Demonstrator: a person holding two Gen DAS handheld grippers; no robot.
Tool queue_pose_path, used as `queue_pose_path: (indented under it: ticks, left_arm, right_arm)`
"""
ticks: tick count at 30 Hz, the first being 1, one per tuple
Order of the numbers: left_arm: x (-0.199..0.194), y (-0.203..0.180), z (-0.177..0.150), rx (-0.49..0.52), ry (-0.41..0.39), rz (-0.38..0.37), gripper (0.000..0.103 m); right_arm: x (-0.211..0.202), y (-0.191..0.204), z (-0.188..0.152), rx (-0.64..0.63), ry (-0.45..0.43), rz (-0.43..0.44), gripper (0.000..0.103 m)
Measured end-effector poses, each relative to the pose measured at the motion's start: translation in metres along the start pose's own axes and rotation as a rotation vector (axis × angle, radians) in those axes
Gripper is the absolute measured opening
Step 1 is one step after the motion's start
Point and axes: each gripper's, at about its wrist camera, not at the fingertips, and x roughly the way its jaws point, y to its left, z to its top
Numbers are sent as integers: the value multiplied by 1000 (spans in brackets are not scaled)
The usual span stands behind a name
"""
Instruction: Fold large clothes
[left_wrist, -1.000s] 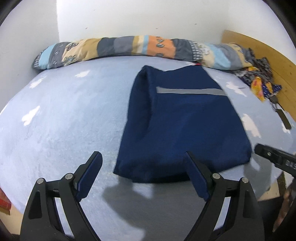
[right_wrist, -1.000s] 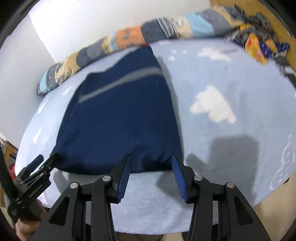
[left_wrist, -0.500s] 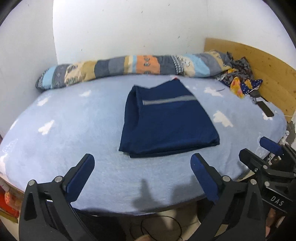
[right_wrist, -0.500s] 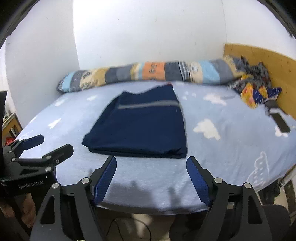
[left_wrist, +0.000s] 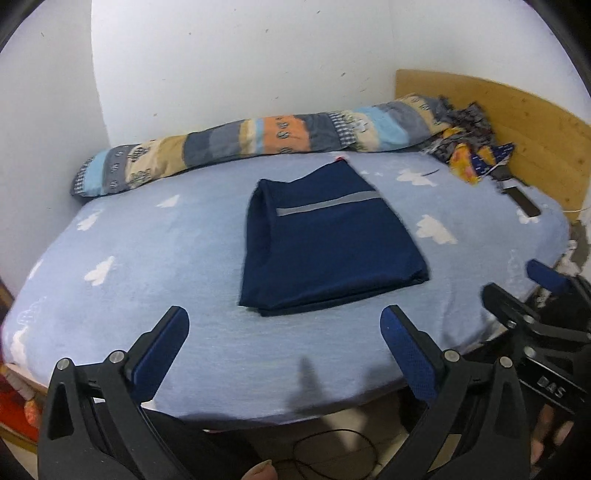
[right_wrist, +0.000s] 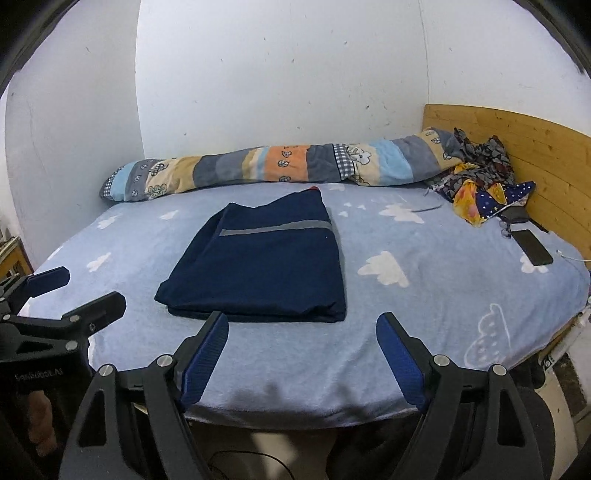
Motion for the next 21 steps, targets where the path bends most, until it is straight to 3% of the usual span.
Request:
queue_pose_path:
  ticks: [11,21]
  left_arm:
    - [22,27,-3,-108,102,48,103]
    - [30,22,-8,-77,148,82,103]
  right_arm:
    - [12,16,1,-43,38,46,85]
    - [23,37,-2,-143,67,-9,85]
